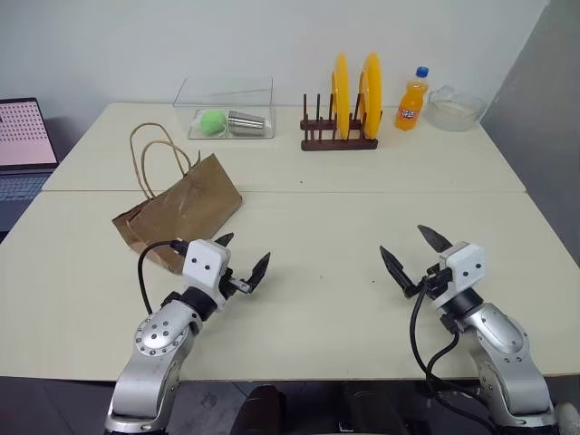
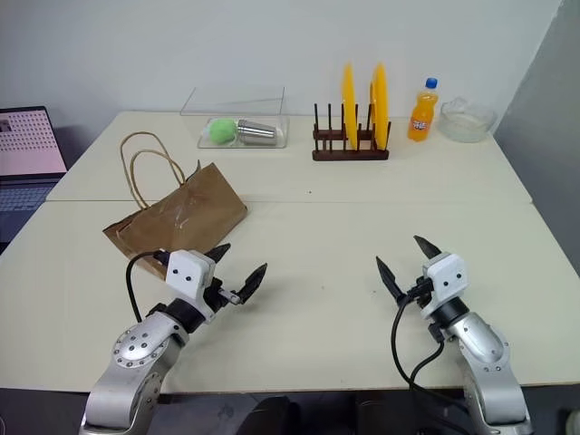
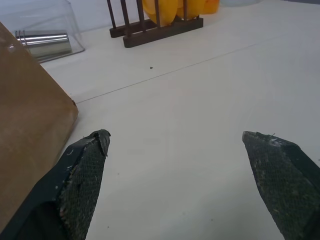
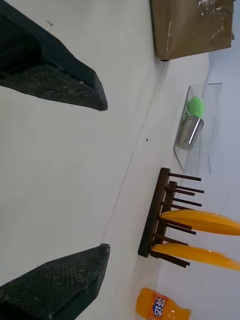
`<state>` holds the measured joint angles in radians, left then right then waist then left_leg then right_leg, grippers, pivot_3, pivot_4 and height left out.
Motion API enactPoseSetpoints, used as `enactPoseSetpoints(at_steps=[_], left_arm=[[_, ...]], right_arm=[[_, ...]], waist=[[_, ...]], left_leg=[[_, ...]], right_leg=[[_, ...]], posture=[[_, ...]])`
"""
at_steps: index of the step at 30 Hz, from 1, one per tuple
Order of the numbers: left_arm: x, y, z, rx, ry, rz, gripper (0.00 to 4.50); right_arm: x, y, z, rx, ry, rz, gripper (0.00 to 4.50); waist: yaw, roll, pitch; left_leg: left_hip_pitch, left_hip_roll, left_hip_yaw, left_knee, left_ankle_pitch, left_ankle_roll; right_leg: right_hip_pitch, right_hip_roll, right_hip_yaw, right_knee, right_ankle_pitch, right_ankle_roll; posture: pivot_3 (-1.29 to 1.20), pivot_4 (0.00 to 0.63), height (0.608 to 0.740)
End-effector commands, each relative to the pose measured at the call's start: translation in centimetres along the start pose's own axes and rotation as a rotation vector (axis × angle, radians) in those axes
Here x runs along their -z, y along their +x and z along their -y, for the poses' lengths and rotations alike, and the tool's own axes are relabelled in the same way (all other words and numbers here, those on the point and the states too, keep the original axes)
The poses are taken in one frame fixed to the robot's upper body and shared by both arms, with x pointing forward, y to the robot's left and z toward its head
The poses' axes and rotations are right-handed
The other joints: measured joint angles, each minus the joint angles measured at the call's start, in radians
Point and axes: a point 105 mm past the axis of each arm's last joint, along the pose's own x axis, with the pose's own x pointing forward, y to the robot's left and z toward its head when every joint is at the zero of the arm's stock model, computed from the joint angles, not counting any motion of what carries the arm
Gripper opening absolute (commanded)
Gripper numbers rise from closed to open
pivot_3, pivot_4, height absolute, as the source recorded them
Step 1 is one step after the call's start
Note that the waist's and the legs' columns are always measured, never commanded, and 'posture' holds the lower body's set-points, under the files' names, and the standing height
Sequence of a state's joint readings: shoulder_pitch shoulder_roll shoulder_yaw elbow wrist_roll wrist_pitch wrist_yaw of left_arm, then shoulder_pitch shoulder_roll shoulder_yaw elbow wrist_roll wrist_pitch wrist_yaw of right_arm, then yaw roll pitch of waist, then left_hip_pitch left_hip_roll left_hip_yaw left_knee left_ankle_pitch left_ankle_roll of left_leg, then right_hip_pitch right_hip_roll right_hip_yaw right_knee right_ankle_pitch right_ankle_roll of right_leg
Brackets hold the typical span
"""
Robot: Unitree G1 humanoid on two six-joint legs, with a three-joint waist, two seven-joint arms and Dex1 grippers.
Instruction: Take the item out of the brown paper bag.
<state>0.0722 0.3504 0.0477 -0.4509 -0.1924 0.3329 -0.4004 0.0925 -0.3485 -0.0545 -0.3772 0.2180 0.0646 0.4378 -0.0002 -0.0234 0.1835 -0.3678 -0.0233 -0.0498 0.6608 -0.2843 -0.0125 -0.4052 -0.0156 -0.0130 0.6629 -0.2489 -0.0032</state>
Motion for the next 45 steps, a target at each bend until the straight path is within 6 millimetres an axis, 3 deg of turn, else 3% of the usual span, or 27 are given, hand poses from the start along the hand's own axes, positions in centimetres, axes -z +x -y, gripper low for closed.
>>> enactPoseSetpoints(at_steps=[1,6,13,16,19,26,34,39,45], left_arm=[[-1.4,0.0,-0.6,-0.033,0.019,0.05,4.49],[-2.2,-0.7,-2.7,-0.195,-0.028,0.092,4.49],[-3.5,-3.0,-2.5,-0.244,-0.039,0.153,4.49],[-3.7,-4.0,-3.2,-0.262,-0.026,0.12,4.49],[-4.8,-5.2,-3.9,-0.246,0.015,0.121,4.49],[-7.6,-7.7,-10.3,-0.237,0.039,0.065,4.49],[-9.4,-5.4,-15.4,-0.092,-0.038,-0.023,4.49],[-10.6,-3.1,-17.5,-0.039,0.006,-0.039,4.49],[-10.7,-1.3,-19.0,-0.002,0.033,-0.062,4.49]], right_arm=[[-1.5,0.3,-0.4,-0.035,-0.024,0.044,4.5],[-3.9,1.4,-1.9,-0.14,-0.031,0.12,4.5],[-8.7,3.4,-5.6,-0.497,0.016,0.216,4.5],[-9.8,3.7,-6.4,-0.655,0.048,0.192,4.5],[-10.1,4.1,-6.3,-0.697,0.048,0.185,4.5],[-10.6,5.0,-6.6,-0.768,0.054,0.183,4.5],[-10.9,5.7,-7.9,-0.828,0.012,0.176,4.5],[-11.3,5.6,-8.0,-0.819,-0.017,0.167,4.5],[-11.4,5.2,-8.0,-0.805,-0.032,0.158,4.5]], waist=[[0.0,0.0,0.0],[-0.003,0.0,0.0],[-0.001,-0.001,0.001],[0.002,-0.002,0.001],[0.001,-0.002,0.001],[0.0,-0.002,0.002],[0.0,-0.001,0.002],[-0.001,-0.001,0.003],[-0.003,-0.001,0.002]], left_leg=[[0.0,0.0,0.0,0.0,0.0,0.0],[0.0,0.0,0.0,0.0,0.0,0.0],[0.0,0.0,0.0,0.0,0.0,0.0],[0.0,0.0,-0.001,0.0,0.0,0.0],[0.0,0.0,-0.002,0.0,0.0,0.0],[0.0,0.0,-0.002,0.0,0.0,0.0],[-0.002,0.0,-0.003,0.0,0.0,0.0],[-0.004,0.0,-0.003,0.0,0.0,0.0],[-0.013,-0.001,-0.002,0.0,0.0,-0.001]], right_leg=[[0.0,0.0,0.0,0.0,0.0,0.0],[0.0,0.0,0.0,0.0,0.0,0.0],[0.0,0.0,0.0,-0.001,0.0,0.0],[0.001,0.0,-0.001,0.0,0.0,0.0],[0.001,0.0,-0.002,-0.001,0.0,0.0],[0.0,0.0,-0.002,0.0,0.0,0.0],[-0.001,0.0,-0.003,-0.001,0.0,0.0],[-0.003,0.0,-0.003,-0.002,0.0,-0.001],[-0.013,-0.001,-0.003,0.0,0.002,-0.004]], posture=[[0.0,0.15,0.74],[0.0,0.15,0.74],[0.0,0.15,0.74],[0.0,0.15,0.74],[0.0,0.15,0.74],[0.0,0.15,0.74],[0.0,0.15,0.74],[0.0,0.15,0.74],[0.0,0.15,0.74]])
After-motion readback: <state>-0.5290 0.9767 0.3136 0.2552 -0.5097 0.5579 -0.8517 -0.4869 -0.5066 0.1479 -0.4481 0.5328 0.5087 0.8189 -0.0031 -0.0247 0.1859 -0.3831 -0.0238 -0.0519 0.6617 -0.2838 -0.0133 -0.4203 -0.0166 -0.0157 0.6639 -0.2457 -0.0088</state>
